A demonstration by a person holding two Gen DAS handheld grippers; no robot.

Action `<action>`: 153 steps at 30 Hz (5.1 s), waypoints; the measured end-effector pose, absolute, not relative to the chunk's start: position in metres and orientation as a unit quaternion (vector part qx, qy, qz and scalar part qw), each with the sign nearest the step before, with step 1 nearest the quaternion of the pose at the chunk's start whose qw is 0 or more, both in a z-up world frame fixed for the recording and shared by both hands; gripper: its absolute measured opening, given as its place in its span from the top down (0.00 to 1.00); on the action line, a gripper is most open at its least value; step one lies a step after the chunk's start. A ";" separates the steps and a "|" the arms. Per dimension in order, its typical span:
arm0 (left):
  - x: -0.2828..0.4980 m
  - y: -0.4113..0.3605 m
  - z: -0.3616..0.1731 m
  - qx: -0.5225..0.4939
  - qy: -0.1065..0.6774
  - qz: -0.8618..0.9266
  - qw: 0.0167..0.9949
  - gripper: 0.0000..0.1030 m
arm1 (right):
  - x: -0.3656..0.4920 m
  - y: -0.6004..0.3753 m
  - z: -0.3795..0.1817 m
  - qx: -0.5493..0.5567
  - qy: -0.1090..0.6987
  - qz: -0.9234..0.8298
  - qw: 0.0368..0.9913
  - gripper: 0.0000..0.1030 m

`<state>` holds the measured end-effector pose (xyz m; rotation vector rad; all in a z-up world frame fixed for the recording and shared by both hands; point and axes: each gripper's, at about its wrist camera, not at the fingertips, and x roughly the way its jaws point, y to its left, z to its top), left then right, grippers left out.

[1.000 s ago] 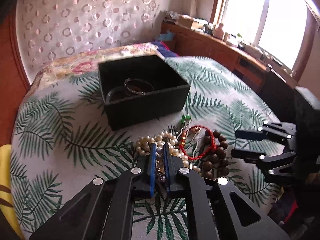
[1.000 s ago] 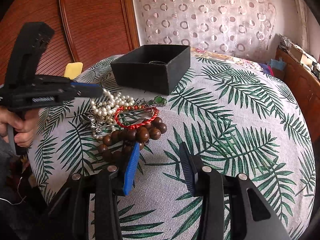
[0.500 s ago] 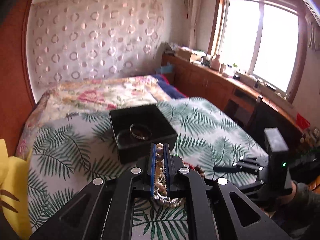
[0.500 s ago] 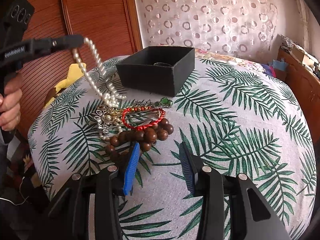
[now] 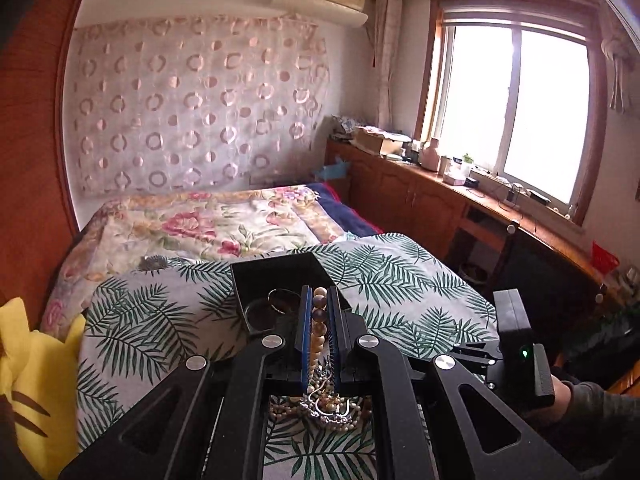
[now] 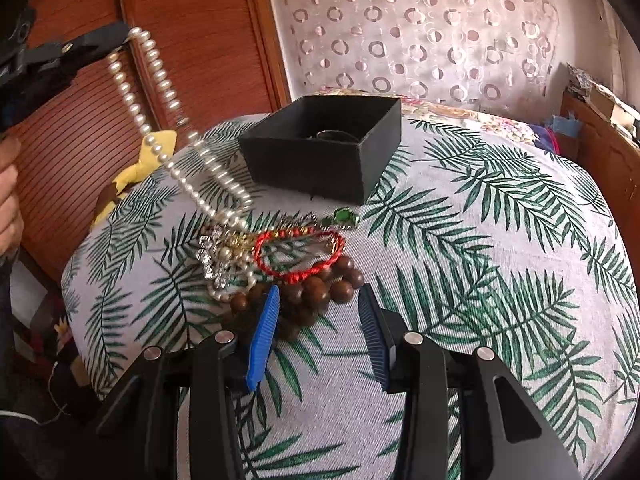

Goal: Organize jewelry
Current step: 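Grasp the pearl necklace with the left tool and lift it, then carry the pearls toward the box with the left tool while the right tool grasps the wooden bead bracelet, then lower pearls and wooden beads into the black box while opening both tools, then move the left tool over the silver chains left in the pile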

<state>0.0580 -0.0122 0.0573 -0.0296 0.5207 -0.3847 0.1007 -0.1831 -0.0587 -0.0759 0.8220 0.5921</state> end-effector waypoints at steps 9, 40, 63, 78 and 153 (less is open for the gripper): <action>0.056 -0.011 0.057 -0.015 0.255 -0.189 0.948 0.94 | 0.116 -0.185 -0.061 -0.028 0.405 0.255 0.878 0.58; 0.064 -0.020 0.102 -0.007 0.208 -0.194 0.959 0.94 | 0.099 -0.176 -0.006 -0.150 0.337 0.273 0.888 0.86; 0.140 -0.040 0.152 0.022 0.187 -0.165 0.968 0.94 | 0.135 -0.167 0.082 -0.192 0.250 0.257 0.914 0.86; 0.204 -0.016 0.083 -0.005 0.262 -0.131 0.956 0.94 | 0.180 -0.141 0.094 -0.196 0.239 0.263 0.914 0.86; 0.101 -0.018 -0.091 -0.079 0.428 -0.169 0.885 0.87 | 0.079 -0.166 -0.060 -0.081 0.373 0.284 0.879 0.67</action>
